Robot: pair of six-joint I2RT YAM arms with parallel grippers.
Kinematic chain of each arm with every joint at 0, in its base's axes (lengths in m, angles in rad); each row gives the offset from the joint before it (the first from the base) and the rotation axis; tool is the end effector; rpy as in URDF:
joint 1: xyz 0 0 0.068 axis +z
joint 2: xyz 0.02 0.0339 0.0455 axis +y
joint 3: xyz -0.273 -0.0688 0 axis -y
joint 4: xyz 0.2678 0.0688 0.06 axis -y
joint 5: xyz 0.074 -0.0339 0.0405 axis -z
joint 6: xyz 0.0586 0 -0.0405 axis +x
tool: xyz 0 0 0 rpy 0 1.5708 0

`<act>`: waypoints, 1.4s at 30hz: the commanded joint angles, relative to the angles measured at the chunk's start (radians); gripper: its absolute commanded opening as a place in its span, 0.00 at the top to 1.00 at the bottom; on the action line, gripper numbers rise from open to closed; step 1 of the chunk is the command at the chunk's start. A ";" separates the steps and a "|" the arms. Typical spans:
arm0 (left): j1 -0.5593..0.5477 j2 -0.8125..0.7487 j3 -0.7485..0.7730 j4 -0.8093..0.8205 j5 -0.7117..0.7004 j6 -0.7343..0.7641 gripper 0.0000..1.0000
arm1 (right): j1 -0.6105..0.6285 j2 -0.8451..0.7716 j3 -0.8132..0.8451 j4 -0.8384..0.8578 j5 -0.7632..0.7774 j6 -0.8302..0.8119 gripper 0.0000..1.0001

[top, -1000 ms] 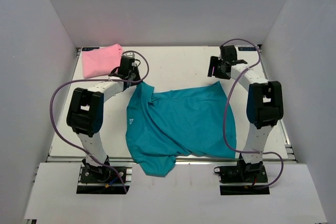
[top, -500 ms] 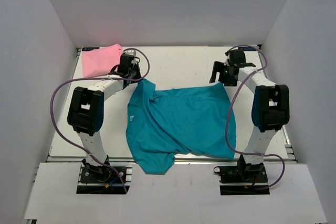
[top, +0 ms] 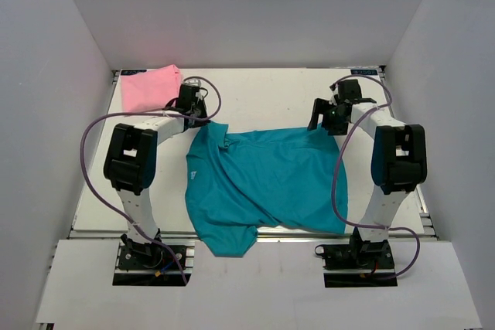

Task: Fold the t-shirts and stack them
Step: Flatten out the tshirt

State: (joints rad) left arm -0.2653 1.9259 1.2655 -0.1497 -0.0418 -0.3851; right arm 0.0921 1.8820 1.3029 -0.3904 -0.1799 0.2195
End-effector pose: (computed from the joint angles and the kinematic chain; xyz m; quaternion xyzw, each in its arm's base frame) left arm 0.4393 -0.1168 0.1566 -0.0633 0.9262 -0.1002 0.3579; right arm 0.4322 0.0505 0.1685 0.0340 0.9510 0.1305 0.2781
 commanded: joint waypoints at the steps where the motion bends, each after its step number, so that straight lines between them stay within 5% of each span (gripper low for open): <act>1: 0.005 0.015 0.029 -0.007 -0.003 0.008 1.00 | -0.005 0.028 0.007 0.019 0.045 -0.016 0.13; 34: 0.005 0.015 0.011 -0.007 0.006 -0.001 1.00 | -0.006 -0.087 -0.114 0.018 -0.150 -0.055 0.32; 37: 0.005 0.015 0.011 -0.007 0.006 -0.001 1.00 | -0.009 -0.113 -0.132 0.010 -0.144 -0.062 0.38; 42: 0.005 0.005 0.011 -0.007 0.006 -0.001 1.00 | -0.018 -0.115 -0.136 -0.013 -0.174 -0.072 0.64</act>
State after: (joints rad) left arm -0.2646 1.9728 1.2659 -0.1570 -0.0410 -0.3855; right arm 0.0841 1.7954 1.1748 -0.3721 -0.3210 0.1589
